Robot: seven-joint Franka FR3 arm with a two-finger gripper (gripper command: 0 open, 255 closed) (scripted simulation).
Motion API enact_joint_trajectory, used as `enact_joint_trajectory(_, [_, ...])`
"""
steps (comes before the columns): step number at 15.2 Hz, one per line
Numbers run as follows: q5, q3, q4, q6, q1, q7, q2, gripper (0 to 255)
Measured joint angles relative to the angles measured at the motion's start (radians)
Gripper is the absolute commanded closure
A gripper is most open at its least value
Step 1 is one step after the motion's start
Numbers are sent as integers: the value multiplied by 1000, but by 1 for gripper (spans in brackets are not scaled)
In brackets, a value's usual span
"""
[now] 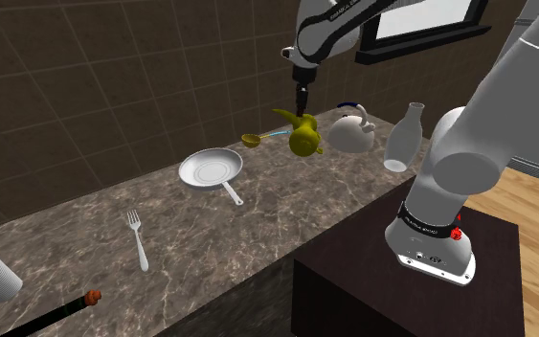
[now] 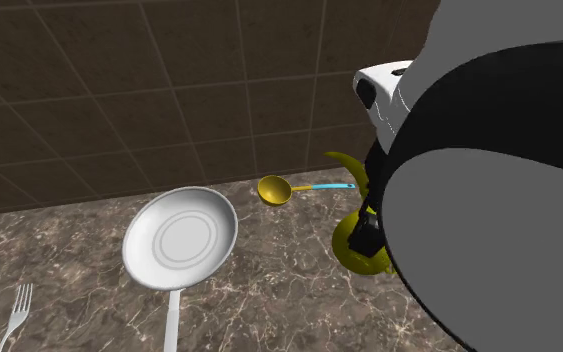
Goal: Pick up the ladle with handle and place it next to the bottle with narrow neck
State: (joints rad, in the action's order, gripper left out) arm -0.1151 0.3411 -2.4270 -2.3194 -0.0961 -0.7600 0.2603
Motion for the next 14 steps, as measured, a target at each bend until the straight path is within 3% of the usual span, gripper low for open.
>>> enact_joint_trajectory(5, [115,59,99,-122,-34,-253,-215,0])
enact_joint_trajectory(8, [209,57,179,-166,-36,-406,-344,0])
enact_joint_trajectory(14, [369,-12,364,-219,30,-693,-593,0])
